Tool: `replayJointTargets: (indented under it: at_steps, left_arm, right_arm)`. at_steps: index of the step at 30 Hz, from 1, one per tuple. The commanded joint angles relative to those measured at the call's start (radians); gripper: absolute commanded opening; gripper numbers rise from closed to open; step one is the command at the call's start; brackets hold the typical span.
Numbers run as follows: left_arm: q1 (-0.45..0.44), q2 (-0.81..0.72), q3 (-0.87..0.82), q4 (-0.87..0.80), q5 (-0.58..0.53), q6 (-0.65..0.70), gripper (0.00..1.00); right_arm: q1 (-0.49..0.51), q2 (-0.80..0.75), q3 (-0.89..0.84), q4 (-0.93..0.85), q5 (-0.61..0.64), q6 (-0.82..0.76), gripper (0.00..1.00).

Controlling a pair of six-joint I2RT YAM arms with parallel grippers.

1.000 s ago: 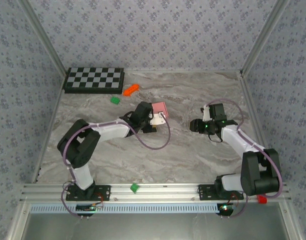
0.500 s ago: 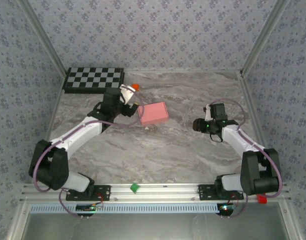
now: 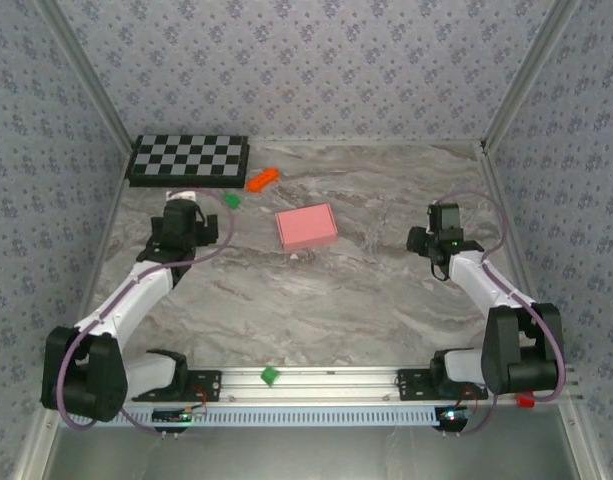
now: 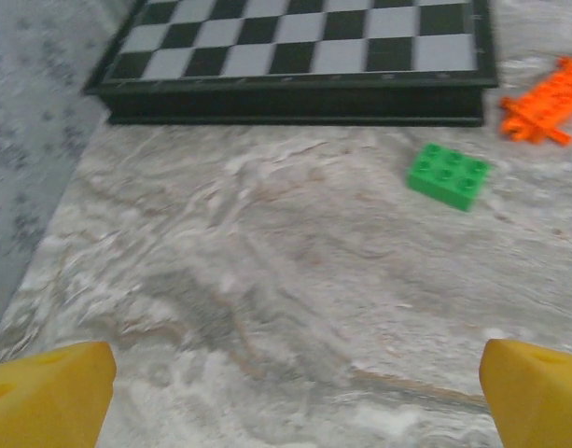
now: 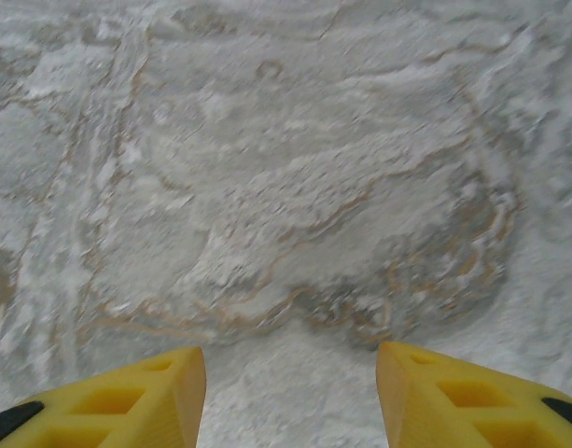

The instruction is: Fold the paper box

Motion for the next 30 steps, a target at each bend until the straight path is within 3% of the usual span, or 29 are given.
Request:
replayJointTargets:
  at_steps: [1,5,11,18,30]
  left_arm:
    - [0.046,-0.037,-0.039,0.015,-0.066,-0.062,1.0]
    - [0.096,-0.044,-0.097,0.078,-0.07,-0.042,1.0]
    - [0.144,-0.047,-0.21,0.268,0.039,0.037,1.0]
    - [0.223,-0.02,-0.332,0.512,0.284,0.082,1.0]
    - [0.287,0.094,-0.419,0.832,0.553,0.117,1.0]
  right_arm:
    - [-0.011,-0.019,-0.025,0.088,0.124,-0.029,0.53]
    - [-0.02,-0.019,-0.085,0.202,0.163,-0.054,0.54]
    - [-0.035,-0.027,-0.169,0.351,0.152,-0.074,0.56]
    - [-0.062,-0.026,-0.253,0.536,0.08,-0.14,0.6]
    - [-0.099,0.045,-0.323,0.812,-0.091,-0.212,0.63]
